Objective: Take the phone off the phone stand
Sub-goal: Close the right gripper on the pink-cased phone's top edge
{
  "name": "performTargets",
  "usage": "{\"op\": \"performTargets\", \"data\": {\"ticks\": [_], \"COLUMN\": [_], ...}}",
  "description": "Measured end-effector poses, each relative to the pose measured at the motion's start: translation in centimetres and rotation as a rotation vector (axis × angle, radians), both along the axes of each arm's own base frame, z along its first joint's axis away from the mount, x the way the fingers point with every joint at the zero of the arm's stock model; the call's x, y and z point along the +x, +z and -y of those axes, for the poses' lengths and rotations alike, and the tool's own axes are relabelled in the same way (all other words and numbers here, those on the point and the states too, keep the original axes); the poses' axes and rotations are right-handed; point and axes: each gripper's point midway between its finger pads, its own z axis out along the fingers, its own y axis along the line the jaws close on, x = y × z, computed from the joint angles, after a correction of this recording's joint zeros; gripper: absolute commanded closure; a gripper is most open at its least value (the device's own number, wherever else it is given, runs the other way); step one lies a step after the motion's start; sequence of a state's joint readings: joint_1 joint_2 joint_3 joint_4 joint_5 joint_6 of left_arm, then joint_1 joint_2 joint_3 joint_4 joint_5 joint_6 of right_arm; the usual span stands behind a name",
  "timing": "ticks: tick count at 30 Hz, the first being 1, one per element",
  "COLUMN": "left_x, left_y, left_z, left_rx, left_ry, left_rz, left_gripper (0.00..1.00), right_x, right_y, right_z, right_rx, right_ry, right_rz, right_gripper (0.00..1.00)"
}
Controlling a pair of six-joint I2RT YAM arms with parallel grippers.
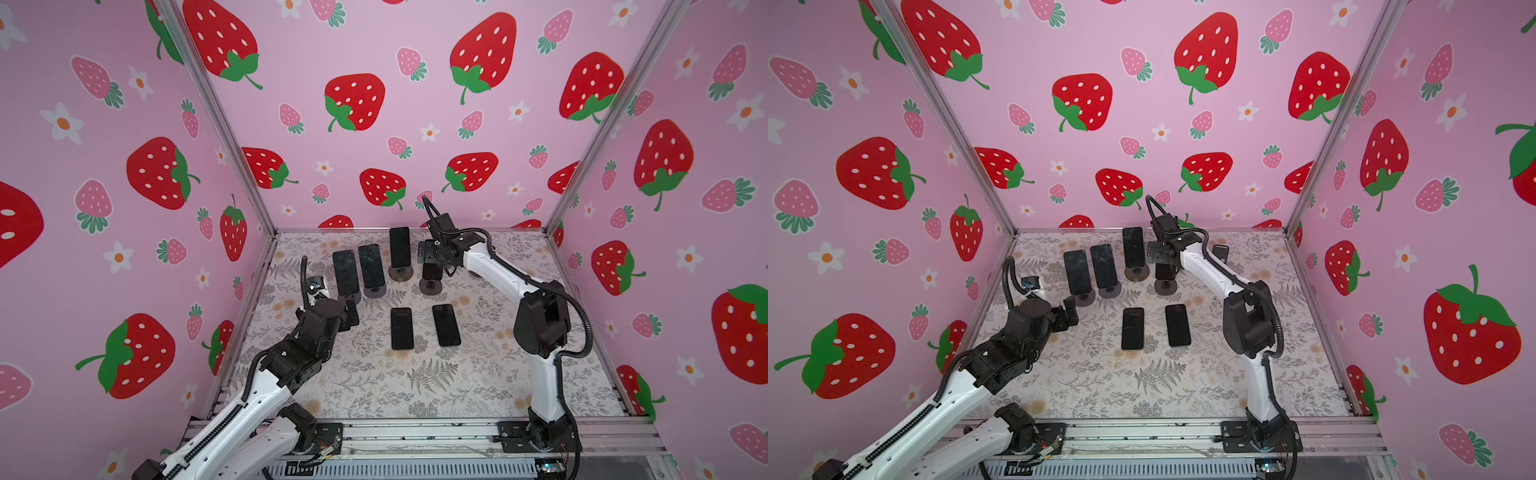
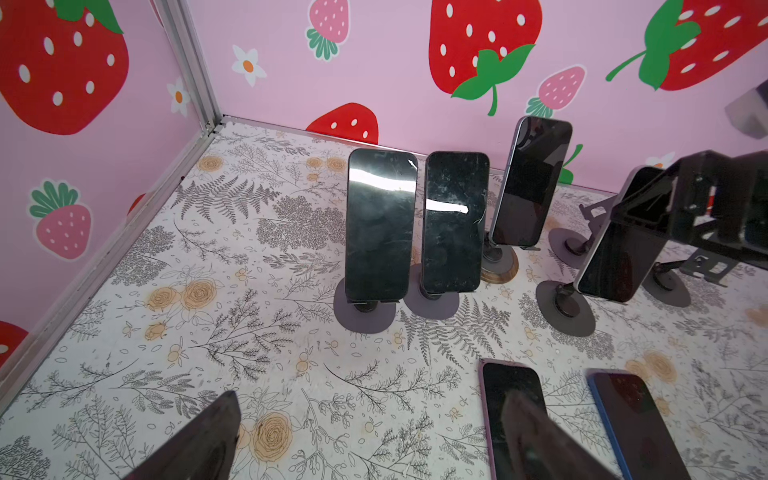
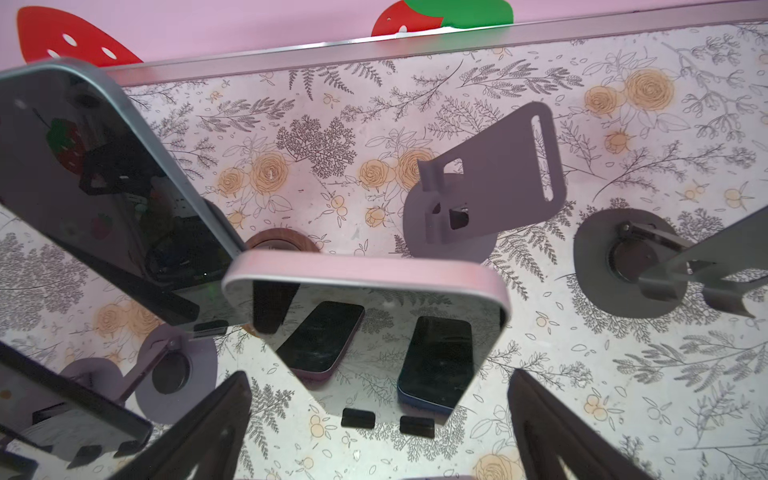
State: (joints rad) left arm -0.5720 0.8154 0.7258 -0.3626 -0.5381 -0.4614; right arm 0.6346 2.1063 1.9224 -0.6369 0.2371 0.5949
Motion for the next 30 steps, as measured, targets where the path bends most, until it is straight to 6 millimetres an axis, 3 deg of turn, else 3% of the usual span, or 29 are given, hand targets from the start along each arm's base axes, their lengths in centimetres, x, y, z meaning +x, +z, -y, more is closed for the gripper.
{"op": "performTargets", "data": {"ticks": [5,14,30], "left_x": [0.2,0.2,0.4], "left_y": [-0.5,0.3,0.0], "left_z": [0.2,-0.1,0.4], "left_rx": [0.0,-0.015,-0.035], "left_ry": [-0.002,0.008,-0.007], "left_rz": [-0.017,0.012,0.002], "left_gripper": [0.01,0.01,0.01], "right_x": [0.7,1.2,1.9], "right_y": [-0.1,-1.1,-1.3], "right_z": [0.1,0.4,-0.1], "right_rx": [-0.026,-0.065,-0.097], "right_ry": [-0.019,-0.03,-0.051], "right_rz": [0.004,0.007,0.06], "right_gripper": [0.06,0.08,0.22]}}
